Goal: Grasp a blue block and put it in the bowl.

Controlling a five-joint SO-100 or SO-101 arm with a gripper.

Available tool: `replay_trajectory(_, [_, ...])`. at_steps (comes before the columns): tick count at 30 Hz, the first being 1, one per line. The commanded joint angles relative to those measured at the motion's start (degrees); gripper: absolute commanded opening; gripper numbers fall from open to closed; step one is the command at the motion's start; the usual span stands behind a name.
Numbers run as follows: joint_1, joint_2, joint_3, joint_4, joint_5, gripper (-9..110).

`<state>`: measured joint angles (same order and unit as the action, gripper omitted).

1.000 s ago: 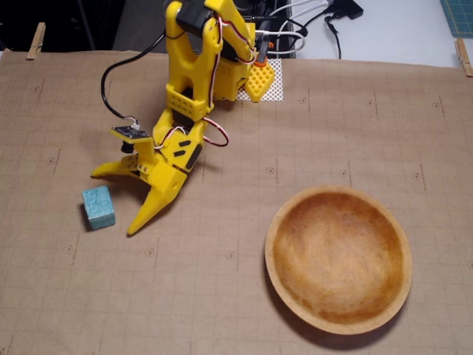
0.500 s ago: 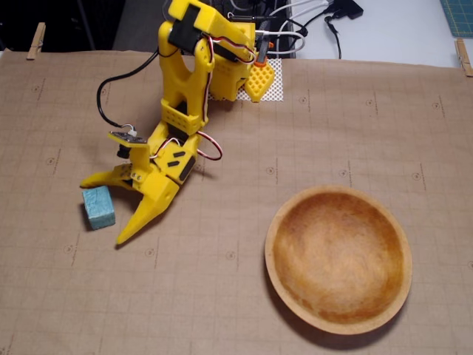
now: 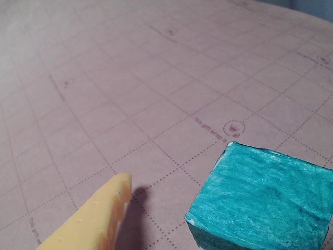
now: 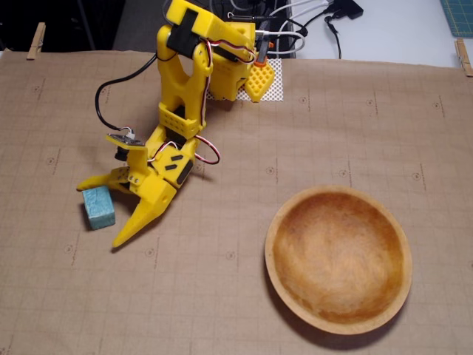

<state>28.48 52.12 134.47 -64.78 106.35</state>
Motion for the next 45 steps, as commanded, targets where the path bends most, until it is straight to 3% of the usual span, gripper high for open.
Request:
replay_trajectory(1, [2.37,0.26,-0.35,0.26,-0.35,59])
replay_trajectory(13, [9.05,0.35,0.0,-0.18,-0.35,59])
replay_trajectory(25, [9.05,0.44,-0.26,-0.26,-4.31,56])
replay_trajectory(45, [9.14,0.53,0.0,-0.62,-5.71,4])
